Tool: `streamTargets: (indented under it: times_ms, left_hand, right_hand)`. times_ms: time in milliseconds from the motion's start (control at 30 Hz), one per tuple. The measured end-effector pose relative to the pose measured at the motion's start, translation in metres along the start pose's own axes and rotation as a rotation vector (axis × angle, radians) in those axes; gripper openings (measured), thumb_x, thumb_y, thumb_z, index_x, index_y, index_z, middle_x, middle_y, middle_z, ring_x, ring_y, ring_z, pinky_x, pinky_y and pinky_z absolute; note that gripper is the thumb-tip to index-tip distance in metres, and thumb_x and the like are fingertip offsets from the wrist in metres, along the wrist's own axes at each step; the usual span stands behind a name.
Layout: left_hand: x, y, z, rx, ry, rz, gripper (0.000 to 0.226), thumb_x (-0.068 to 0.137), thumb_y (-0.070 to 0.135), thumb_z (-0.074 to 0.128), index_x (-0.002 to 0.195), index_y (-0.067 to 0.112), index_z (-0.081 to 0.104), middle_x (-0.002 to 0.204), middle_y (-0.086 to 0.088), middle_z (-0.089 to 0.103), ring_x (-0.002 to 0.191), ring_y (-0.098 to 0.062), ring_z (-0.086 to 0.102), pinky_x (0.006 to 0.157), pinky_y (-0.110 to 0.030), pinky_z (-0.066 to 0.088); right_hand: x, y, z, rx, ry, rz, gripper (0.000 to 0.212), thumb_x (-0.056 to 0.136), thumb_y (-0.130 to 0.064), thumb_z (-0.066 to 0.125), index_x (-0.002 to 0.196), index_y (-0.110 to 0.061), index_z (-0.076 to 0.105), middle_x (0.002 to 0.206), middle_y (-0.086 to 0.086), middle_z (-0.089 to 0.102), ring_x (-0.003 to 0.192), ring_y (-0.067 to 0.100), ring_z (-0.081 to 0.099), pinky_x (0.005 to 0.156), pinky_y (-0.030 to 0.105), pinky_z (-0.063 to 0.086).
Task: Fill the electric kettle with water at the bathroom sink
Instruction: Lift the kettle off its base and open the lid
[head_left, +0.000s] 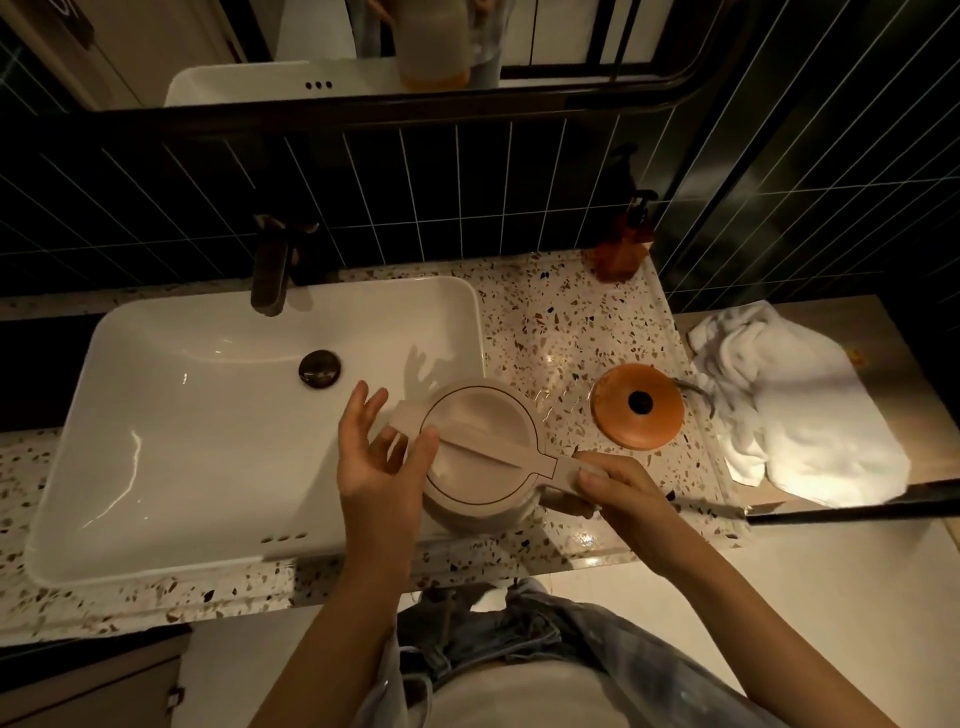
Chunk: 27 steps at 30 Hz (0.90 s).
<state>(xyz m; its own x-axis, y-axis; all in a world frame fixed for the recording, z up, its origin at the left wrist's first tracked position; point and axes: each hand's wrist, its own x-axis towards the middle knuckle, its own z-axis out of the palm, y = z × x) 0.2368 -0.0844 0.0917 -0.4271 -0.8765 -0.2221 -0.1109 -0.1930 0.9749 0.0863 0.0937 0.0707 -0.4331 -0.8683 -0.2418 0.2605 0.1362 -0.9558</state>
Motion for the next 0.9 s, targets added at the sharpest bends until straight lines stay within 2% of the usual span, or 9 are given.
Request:
streamTargets:
  times_ms: [100,167,233,367,533,633,733,800,900]
  left_hand:
    - [-0.004,0.009,0.005,0.123,-0.096,0.064,0.064,0.081,0.034,0.071,0.139,0.038,0.044,0.139,0.014,0.051,0.123,-0.006,0.054,0.100,-0.026,0.049]
    - [-0.005,0.010,0.010,0.216,-0.113,0.084,0.064,0.084,0.029,0.073,0.141,0.031,0.044,0.143,0.007,0.050,0.130,-0.015,0.049,0.105,-0.042,0.046]
    - [-0.007,0.012,0.013,0.254,-0.101,0.097,0.063,0.085,0.023,0.073,0.142,0.027,0.044,0.143,0.003,0.049,0.133,-0.018,0.046,0.107,-0.046,0.043]
    - [-0.008,0.017,0.011,0.217,-0.107,0.102,0.060,0.080,0.036,0.070,0.136,0.029,0.048,0.141,0.002,0.051,0.129,-0.018,0.050,0.102,-0.040,0.049]
    - [-0.008,0.022,0.010,0.260,-0.113,0.155,0.046,0.080,0.032,0.068,0.124,0.025,0.058,0.145,0.002,0.046,0.129,-0.008,0.045,0.090,-0.004,0.042]
    - [-0.011,0.028,0.011,0.234,-0.118,0.154,0.047,0.078,0.038,0.066,0.119,0.014,0.067,0.146,0.009,0.044,0.128,0.000,0.044,0.092,-0.006,0.043]
    - [-0.016,0.035,0.014,0.269,-0.105,0.213,0.039,0.084,0.030,0.069,0.119,0.014,0.069,0.147,0.012,0.045,0.137,-0.001,0.036,0.108,-0.029,0.042]
    - [-0.020,0.041,0.016,0.293,-0.116,0.274,0.035,0.086,0.025,0.068,0.120,0.025,0.065,0.142,0.017,0.049,0.141,-0.005,0.033,0.110,-0.037,0.039]
    - [-0.026,0.049,0.021,0.211,-0.129,0.235,0.037,0.086,0.026,0.068,0.122,0.032,0.059,0.123,0.017,0.063,0.121,-0.003,0.057,0.095,-0.026,0.052]
  right_hand:
    - [0.001,-0.001,0.000,-0.019,-0.001,0.005,0.053,0.084,-0.038,0.055,0.069,0.012,0.046,0.066,0.025,0.037,0.063,0.017,0.040,0.061,0.023,0.035]
    - [0.000,-0.003,0.000,-0.048,-0.009,0.015,0.040,0.085,-0.037,0.054,0.066,-0.002,0.053,0.065,0.011,0.042,0.063,0.016,0.042,0.063,0.025,0.035]
    - [0.000,-0.004,0.000,-0.073,-0.014,0.025,0.031,0.087,-0.037,0.052,0.065,-0.017,0.057,0.065,0.001,0.046,0.065,0.017,0.042,0.065,0.031,0.033]
    - [0.001,-0.004,0.002,-0.062,-0.009,0.023,0.034,0.089,-0.036,0.052,0.067,-0.012,0.061,0.064,0.002,0.046,0.065,0.022,0.043,0.067,0.034,0.032]
    - [0.003,-0.005,0.002,-0.082,-0.010,0.012,0.038,0.088,-0.040,0.052,0.063,-0.012,0.057,0.063,0.013,0.042,0.064,0.022,0.041,0.065,0.033,0.032]
    - [0.005,-0.004,0.001,-0.102,-0.005,0.014,0.050,0.086,-0.042,0.053,0.068,0.005,0.053,0.064,0.014,0.044,0.064,0.022,0.041,0.064,0.033,0.032]
    - [0.006,-0.005,0.003,-0.124,0.009,0.013,0.038,0.087,-0.041,0.053,0.066,-0.011,0.061,0.064,0.000,0.049,0.062,0.015,0.044,0.061,0.024,0.035]
    - [0.006,-0.007,0.004,-0.137,0.015,0.011,0.032,0.087,-0.041,0.052,0.067,-0.020,0.064,0.063,-0.004,0.053,0.061,0.011,0.047,0.061,0.020,0.038]
    - [0.006,-0.004,0.002,-0.177,0.015,0.014,0.041,0.088,-0.044,0.052,0.075,-0.010,0.071,0.067,0.015,0.058,0.066,0.019,0.053,0.066,0.024,0.041]
